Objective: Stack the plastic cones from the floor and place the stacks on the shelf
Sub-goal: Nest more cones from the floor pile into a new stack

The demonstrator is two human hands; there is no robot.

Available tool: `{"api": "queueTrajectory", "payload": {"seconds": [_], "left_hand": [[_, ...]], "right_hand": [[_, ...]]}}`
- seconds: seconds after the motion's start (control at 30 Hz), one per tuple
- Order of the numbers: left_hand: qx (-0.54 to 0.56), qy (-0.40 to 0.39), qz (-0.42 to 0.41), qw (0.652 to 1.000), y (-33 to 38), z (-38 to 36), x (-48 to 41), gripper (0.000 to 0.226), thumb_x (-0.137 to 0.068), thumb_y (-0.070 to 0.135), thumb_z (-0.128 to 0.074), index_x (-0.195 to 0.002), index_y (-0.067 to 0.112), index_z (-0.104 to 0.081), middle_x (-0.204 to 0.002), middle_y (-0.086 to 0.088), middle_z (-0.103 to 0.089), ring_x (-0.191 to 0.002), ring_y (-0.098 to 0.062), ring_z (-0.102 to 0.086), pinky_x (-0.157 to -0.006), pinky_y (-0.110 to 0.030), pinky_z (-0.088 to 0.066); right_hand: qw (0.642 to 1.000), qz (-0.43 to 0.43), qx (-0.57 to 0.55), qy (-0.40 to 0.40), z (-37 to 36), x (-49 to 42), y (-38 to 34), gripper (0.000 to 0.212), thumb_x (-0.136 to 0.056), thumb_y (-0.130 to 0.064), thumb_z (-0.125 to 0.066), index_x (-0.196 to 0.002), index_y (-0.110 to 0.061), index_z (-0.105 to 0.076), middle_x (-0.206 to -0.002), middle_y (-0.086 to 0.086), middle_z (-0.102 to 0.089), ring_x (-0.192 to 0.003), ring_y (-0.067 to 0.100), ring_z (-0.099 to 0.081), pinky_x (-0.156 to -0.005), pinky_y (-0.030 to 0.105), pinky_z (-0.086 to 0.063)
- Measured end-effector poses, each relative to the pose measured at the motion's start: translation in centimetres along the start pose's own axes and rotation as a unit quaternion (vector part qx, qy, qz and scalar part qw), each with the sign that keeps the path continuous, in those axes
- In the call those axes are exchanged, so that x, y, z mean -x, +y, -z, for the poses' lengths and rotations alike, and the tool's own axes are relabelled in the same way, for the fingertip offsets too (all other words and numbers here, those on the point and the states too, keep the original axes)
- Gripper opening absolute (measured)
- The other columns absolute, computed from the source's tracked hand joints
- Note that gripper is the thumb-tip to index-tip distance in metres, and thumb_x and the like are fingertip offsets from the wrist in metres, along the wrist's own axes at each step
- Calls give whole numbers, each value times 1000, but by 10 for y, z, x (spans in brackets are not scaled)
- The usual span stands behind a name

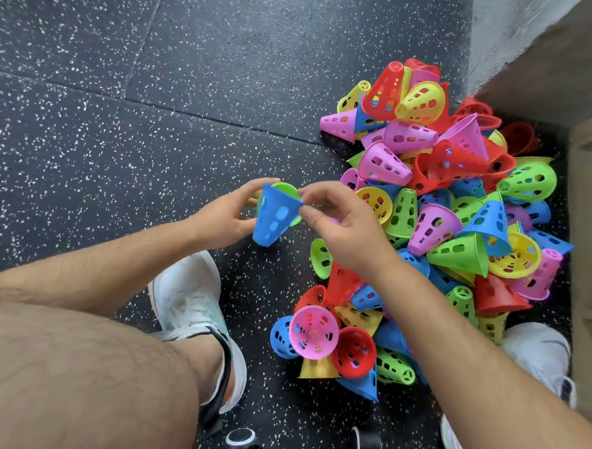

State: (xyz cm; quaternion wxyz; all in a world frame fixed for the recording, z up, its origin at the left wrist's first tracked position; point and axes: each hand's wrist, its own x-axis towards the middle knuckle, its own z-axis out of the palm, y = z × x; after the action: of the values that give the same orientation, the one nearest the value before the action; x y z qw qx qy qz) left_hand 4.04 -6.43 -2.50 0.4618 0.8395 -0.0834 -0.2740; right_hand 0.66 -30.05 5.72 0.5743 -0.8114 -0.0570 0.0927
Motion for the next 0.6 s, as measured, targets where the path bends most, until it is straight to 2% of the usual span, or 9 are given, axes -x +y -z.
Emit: {"api": "queueTrajectory", "payload": {"seconds": [0.1,0.17,0.2,0.27,0.33,0.37,0.47,0.53,0.6], "left_hand": [[-6,1,-1,1000,3,-1,0,73,-94,29,-77,-124,79,-34,-129,31,-60,-114,17,-56,-98,-21,-49],[7,1,-3,1000,4,-1,2,68,-91,36,-77,-127,77,-36,-133,23,-62,-118,12,-57,-102,-24,-50],[13,2,-4,1000,5,-1,3,66,-90,41,-78,-132,72,-37,-135,20,-62,-121,6,-58,-105,-29,-51],[18,2,-9,1000,5,-1,4,66,-86,54,-79,-137,65,-39,-136,19,-62,-125,0,-59,-109,-37,-51],[21,3,-9,1000,6,-1,4,70,-78,65,-73,-140,63,-39,-135,22,-63,-125,-1,-60,-110,-41,-50],[22,4,-9,1000,6,0,3,71,-76,68,-71,-140,64,-38,-134,23,-63,-125,-1,-61,-111,-42,-49],[17,6,-10,1000,5,0,4,75,-77,71,-67,-145,60,-36,-136,21,-62,-127,-3,-60,-110,-46,-50],[11,4,-18,1000,4,1,5,76,-79,72,-65,-146,60,-31,-137,17,-62,-127,-5,-60,-108,-43,-51],[1,1,-29,1000,6,1,8,74,-83,71,-65,-144,68,-23,-140,17,-59,-128,-5,-59,-109,-36,-51]], "right_hand": [[998,4,32,60,6,-8,5,7,-90,-15,-67,-96,-19,-68,-103,-1,-65,-100,17,-63,-90,44,-53],[993,19,62,96,7,-10,10,7,-90,-17,-68,-96,-19,-69,-103,-4,-63,-100,15,-62,-89,42,-54],[991,26,81,108,6,-9,13,6,-89,-17,-69,-96,-18,-70,-104,-3,-62,-101,13,-61,-91,38,-53],[986,26,121,112,3,-6,18,7,-88,-17,-73,-95,-15,-73,-108,-1,-61,-103,7,-57,-95,22,-46],[983,17,162,86,-2,-3,23,6,-86,-16,-76,-92,-14,-75,-114,2,-60,-108,6,-54,-96,7,-34],[981,12,180,66,-5,-2,26,6,-85,-16,-77,-91,-15,-75,-118,4,-60,-112,9,-54,-98,5,-31],[977,-19,215,6,-13,-3,30,12,-85,-20,-78,-96,-17,-75,-133,6,-58,-127,17,-52,-107,19,-34],[975,-32,218,-18,-18,-4,29,23,-85,-23,-78,-106,-17,-74,-135,5,-58,-129,17,-51,-112,28,-34],[976,-28,216,-28,-22,-6,26,29,-85,-24,-78,-113,-15,-72,-132,3,-62,-127,17,-53,-112,24,-33]]}}
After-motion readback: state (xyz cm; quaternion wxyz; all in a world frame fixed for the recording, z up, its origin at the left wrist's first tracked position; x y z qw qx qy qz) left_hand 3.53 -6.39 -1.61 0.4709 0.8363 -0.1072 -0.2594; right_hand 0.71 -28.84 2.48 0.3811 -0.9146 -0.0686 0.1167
